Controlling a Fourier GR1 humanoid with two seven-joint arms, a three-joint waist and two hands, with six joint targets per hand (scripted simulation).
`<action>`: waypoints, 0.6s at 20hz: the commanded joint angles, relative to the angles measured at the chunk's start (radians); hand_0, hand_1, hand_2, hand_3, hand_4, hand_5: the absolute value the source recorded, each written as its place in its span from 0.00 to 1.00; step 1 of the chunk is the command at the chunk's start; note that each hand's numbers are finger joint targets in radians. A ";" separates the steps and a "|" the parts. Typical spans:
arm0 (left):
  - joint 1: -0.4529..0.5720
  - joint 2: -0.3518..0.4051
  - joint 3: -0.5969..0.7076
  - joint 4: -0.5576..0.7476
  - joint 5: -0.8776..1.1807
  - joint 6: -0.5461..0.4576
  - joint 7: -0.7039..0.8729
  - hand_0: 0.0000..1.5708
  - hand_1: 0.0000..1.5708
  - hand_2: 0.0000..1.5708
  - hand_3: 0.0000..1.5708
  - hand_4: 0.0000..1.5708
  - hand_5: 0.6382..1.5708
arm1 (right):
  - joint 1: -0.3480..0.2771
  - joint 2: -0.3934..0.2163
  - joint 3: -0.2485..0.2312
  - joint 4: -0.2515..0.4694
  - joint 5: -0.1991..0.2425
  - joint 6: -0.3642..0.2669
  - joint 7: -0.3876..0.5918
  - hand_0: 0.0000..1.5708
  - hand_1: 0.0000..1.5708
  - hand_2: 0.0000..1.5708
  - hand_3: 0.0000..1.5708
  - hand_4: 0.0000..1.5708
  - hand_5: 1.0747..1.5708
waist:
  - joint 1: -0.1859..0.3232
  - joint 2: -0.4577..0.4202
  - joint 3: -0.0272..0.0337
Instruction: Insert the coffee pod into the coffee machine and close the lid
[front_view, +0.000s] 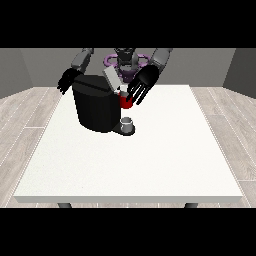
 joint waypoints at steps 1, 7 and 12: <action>0.014 0.051 0.001 0.011 -0.014 -0.028 -0.034 0.00 0.00 0.00 0.00 0.00 1.00 | 0.036 -0.020 -0.017 0.000 -0.030 0.046 -0.041 0.00 0.00 0.00 0.00 0.24 1.00 | -0.005 0.005 -0.0015; 0.047 -0.019 -0.005 -0.009 -0.014 -0.011 -0.016 0.00 0.00 0.00 0.00 0.00 1.00 | 0.034 0.018 -0.008 0.013 -0.007 -0.016 -0.021 0.00 0.00 0.00 0.00 0.25 1.00 | 0.037 -0.057 -0.0018; 0.075 -0.015 0.001 0.004 -0.022 -0.020 0.007 0.00 0.00 0.00 0.00 0.00 1.00 | 0.133 0.044 0.080 -0.038 -0.013 0.002 -0.010 0.00 0.00 0.00 0.00 0.25 1.00 | 0.009 -0.123 -0.0019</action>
